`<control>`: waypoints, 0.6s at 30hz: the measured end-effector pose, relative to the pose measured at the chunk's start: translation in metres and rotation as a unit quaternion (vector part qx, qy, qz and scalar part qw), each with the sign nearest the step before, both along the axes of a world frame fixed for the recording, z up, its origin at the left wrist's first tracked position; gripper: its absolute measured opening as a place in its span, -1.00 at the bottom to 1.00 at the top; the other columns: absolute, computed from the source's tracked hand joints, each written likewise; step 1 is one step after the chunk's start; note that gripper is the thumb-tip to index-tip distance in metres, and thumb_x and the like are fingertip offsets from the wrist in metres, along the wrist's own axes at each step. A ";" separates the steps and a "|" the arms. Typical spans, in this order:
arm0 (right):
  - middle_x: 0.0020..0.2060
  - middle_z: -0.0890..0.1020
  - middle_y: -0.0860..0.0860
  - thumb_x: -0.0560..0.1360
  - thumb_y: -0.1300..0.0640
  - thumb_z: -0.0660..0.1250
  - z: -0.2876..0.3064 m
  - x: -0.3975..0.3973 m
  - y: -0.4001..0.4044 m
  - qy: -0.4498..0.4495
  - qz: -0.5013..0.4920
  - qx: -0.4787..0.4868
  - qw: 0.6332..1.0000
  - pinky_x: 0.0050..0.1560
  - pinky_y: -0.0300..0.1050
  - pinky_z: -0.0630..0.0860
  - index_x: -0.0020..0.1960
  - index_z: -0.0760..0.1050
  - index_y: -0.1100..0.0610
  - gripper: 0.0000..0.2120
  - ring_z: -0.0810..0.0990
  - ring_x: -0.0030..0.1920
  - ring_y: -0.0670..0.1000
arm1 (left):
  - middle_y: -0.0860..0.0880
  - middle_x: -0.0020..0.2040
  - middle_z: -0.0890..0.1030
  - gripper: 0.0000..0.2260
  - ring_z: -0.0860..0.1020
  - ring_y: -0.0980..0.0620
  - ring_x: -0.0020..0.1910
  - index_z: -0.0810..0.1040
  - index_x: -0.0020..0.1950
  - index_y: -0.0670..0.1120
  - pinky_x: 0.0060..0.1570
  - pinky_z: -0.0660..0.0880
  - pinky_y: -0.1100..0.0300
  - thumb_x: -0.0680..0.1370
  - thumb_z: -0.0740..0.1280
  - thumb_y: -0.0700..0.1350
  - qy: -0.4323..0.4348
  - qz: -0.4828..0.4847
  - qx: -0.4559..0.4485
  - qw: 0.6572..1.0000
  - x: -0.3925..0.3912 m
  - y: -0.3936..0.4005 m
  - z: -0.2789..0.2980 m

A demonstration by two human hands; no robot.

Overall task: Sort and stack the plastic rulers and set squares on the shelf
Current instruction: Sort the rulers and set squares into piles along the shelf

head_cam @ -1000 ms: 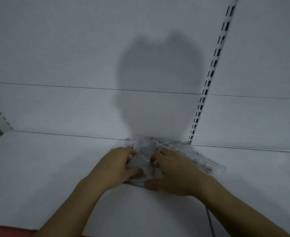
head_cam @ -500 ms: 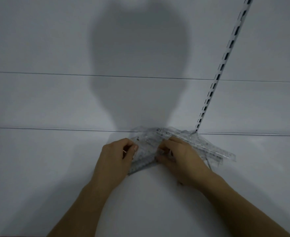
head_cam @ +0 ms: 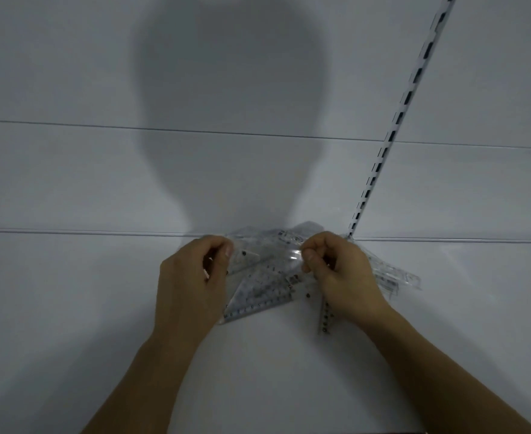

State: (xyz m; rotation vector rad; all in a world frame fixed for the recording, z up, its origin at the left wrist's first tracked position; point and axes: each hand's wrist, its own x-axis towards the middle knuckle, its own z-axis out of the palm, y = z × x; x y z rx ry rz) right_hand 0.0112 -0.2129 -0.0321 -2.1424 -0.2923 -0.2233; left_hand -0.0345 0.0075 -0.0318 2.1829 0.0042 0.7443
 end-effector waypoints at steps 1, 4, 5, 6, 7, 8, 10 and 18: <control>-0.31 0.68 -0.08 0.59 0.19 0.33 0.001 0.000 0.000 0.012 -0.008 0.031 0.999 -0.17 -0.03 0.60 -0.08 0.57 -0.03 -0.86 0.64 -0.27 -0.08 | 0.14 -0.28 0.62 -0.88 0.60 0.14 -0.27 0.60 -0.09 0.01 -0.29 0.49 0.33 0.62 0.31 -0.11 -0.006 0.005 -0.014 1.000 0.000 0.000 0.000; -0.34 0.70 -0.04 0.58 0.22 0.32 0.006 0.001 -0.004 0.025 -0.035 0.082 0.996 -0.21 0.07 0.61 -0.10 0.58 0.05 -0.87 0.64 -0.35 0.00 | 0.11 -0.23 0.61 -0.85 0.57 0.16 -0.23 0.52 -0.12 -0.01 -0.26 0.46 0.29 0.64 0.26 -0.11 0.002 0.028 -0.018 0.999 0.000 0.001 -0.002; -0.35 0.70 -0.02 0.57 0.24 0.32 0.008 0.001 -0.007 0.027 -0.043 0.096 0.994 -0.24 0.05 0.60 -0.10 0.58 0.06 -0.86 0.62 -0.38 0.00 | 0.09 -0.19 0.59 -0.86 0.55 0.18 -0.19 0.52 -0.11 -0.01 -0.23 0.45 0.26 0.64 0.26 -0.11 0.007 0.034 -0.010 0.999 0.000 0.001 -0.004; -0.35 0.70 -0.01 0.57 0.26 0.31 0.011 0.001 -0.011 0.028 -0.049 0.109 0.992 -0.25 0.01 0.57 -0.09 0.58 0.07 -0.86 0.60 -0.40 -0.01 | 0.07 -0.15 0.58 -0.88 0.53 0.20 -0.15 0.52 -0.09 -0.01 -0.20 0.45 0.24 0.64 0.26 -0.11 0.011 0.040 -0.006 0.999 0.000 0.000 -0.004; -0.35 0.70 0.00 0.57 0.27 0.30 0.014 0.000 -0.015 0.029 -0.052 0.120 0.991 -0.26 -0.01 0.54 -0.08 0.58 0.07 -0.85 0.60 -0.40 0.00 | 0.06 -0.12 0.57 -0.89 0.52 0.21 -0.12 0.53 -0.08 -0.01 -0.18 0.46 0.21 0.63 0.26 -0.10 0.012 0.044 -0.006 0.999 -0.001 0.000 -0.005; -0.35 0.71 0.00 0.57 0.29 0.29 0.018 -0.001 -0.020 0.027 -0.051 0.131 0.990 -0.26 -0.03 0.54 -0.06 0.57 0.08 -0.85 0.61 -0.39 0.00 | 0.06 -0.11 0.56 -0.89 0.52 0.20 -0.11 0.54 -0.07 -0.02 -0.18 0.47 0.17 0.63 0.26 -0.10 0.008 0.046 -0.007 0.999 -0.001 -0.001 -0.005; -0.34 0.70 0.01 0.59 0.30 0.28 0.025 -0.010 -0.035 0.019 -0.045 0.147 0.988 -0.25 -0.07 0.56 -0.02 0.57 0.10 -0.85 0.64 -0.37 0.01 | 0.06 -0.12 0.57 -0.88 0.53 0.17 -0.12 0.53 -0.08 -0.01 -0.19 0.49 0.11 0.63 0.24 -0.10 0.003 0.037 -0.009 0.999 -0.002 -0.007 0.000; -0.26 0.73 -0.03 0.60 0.33 0.26 0.014 -0.078 -0.157 0.024 -0.102 0.160 0.982 -0.15 -0.01 0.66 0.07 0.55 0.05 -0.79 0.70 -0.28 0.00 | 0.08 -0.31 0.62 -0.80 0.52 0.14 -0.42 0.42 -0.11 -0.01 -0.41 0.40 0.34 0.69 0.12 -0.07 0.025 -0.107 -0.036 0.993 -0.018 -0.126 0.035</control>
